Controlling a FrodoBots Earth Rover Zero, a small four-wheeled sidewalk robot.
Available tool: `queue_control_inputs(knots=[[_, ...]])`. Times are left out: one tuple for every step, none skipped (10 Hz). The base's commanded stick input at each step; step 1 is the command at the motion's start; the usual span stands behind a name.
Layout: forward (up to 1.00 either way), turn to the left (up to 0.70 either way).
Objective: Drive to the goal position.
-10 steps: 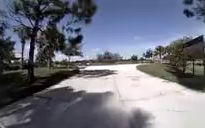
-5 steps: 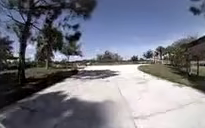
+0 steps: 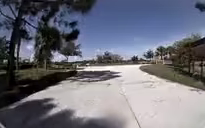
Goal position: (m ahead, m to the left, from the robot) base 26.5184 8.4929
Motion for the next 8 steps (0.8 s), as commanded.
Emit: queue_control_inputs(knots=[[0.85,0.0],[0.85,0.0],[0.85,0.0],[0.85,0.0],[0.85,0.0],[0.85,0.0],[0.85,0.0],[0.85,0.0]])
